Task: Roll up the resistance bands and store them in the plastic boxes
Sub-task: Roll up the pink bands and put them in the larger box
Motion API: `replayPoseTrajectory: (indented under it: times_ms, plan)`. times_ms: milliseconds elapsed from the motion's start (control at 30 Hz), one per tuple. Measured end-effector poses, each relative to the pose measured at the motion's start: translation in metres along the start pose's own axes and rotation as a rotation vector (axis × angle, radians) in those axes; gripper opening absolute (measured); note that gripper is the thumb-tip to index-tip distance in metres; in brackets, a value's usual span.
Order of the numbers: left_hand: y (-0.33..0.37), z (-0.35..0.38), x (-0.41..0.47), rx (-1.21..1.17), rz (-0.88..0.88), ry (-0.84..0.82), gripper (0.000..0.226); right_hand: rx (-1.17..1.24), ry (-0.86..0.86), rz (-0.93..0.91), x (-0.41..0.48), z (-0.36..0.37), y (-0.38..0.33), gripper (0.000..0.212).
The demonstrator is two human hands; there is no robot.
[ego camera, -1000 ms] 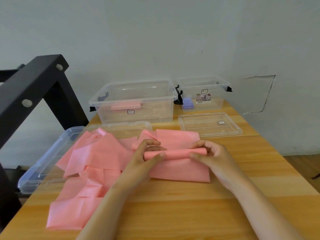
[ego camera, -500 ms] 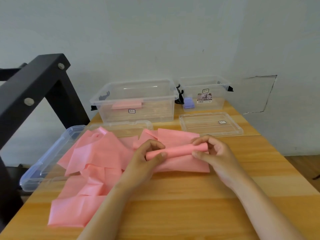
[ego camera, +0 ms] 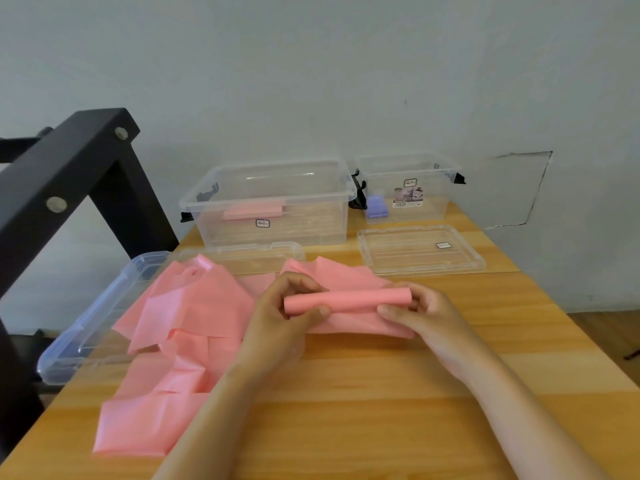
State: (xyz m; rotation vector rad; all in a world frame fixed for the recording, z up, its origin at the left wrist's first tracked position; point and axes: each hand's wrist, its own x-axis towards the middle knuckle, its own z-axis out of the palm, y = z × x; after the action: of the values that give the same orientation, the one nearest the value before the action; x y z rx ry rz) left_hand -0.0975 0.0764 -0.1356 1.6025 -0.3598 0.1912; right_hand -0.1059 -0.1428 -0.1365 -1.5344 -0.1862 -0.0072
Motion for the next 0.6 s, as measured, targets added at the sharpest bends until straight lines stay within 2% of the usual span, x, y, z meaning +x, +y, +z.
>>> replayPoseTrajectory:
  times_ms: [100,233,400,600]
  plan:
    - [-0.0024,-0.001,0.0002,-0.001,0.011,0.019,0.023,0.014,-0.045,0.025,-0.0011,0.0011,-0.0021,0.012]
    - [-0.0017,0.0006,-0.0006,0.02,-0.008,0.023,0.024,-0.033,-0.046,0.032,-0.0019,0.001,-0.0032,0.017]
    - [-0.0025,0.0009,-0.0015,0.084,-0.151,-0.012,0.011,-0.035,-0.019,-0.016,-0.0011,0.0002,-0.0006,0.014]
    - [-0.0002,-0.0002,-0.0001,0.054,-0.023,0.009,0.03,-0.036,-0.043,0.066,0.0005,-0.0003,0.0023,0.021]
